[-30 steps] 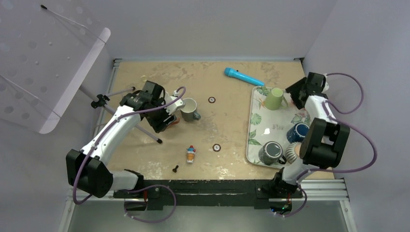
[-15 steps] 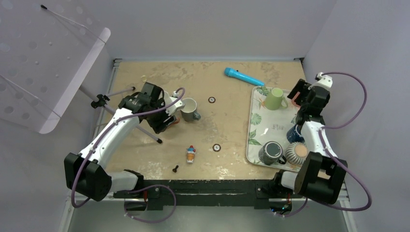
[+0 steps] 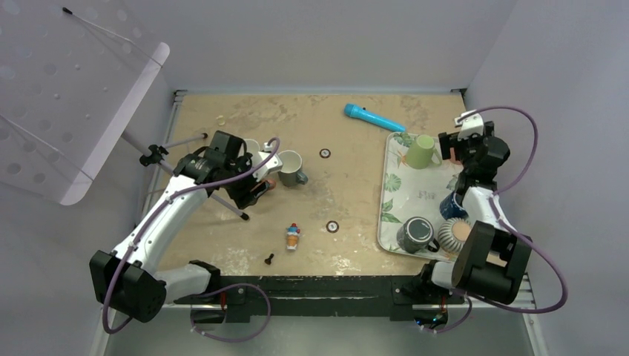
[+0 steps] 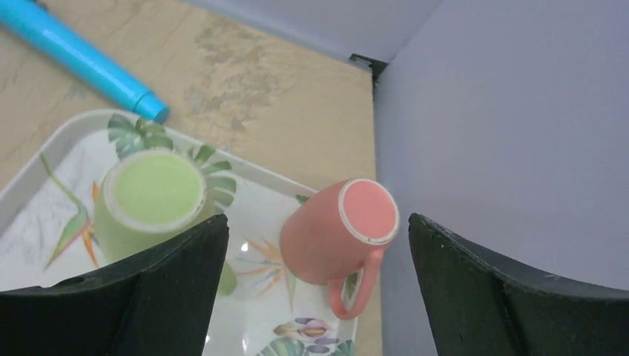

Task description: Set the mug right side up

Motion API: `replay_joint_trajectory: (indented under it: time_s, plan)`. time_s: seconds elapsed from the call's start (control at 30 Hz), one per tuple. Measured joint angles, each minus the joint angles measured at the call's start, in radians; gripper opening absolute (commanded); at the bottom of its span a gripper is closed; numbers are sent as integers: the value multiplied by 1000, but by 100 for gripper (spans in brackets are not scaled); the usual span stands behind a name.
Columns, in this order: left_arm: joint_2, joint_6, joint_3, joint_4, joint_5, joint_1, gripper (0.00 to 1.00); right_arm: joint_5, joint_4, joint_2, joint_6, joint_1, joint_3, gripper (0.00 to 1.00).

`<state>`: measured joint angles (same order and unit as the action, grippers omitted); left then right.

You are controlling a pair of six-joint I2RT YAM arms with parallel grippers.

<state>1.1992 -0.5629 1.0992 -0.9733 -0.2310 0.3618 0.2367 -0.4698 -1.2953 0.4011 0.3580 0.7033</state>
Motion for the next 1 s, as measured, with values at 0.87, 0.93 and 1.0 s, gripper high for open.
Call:
replay_joint_trajectory:
  time_s: [0.87, 0.93, 1.0]
  plan:
    - [-27, 3, -2, 7, -8, 0, 68, 406, 599, -309, 688, 54, 266, 76]
    - [-21, 4, -2, 7, -8, 0, 68, 405, 608, -343, 691, 42, 293, 71]
    - [-15, 5, -2, 7, -8, 0, 68, 401, 620, -375, 699, 28, 316, 62]
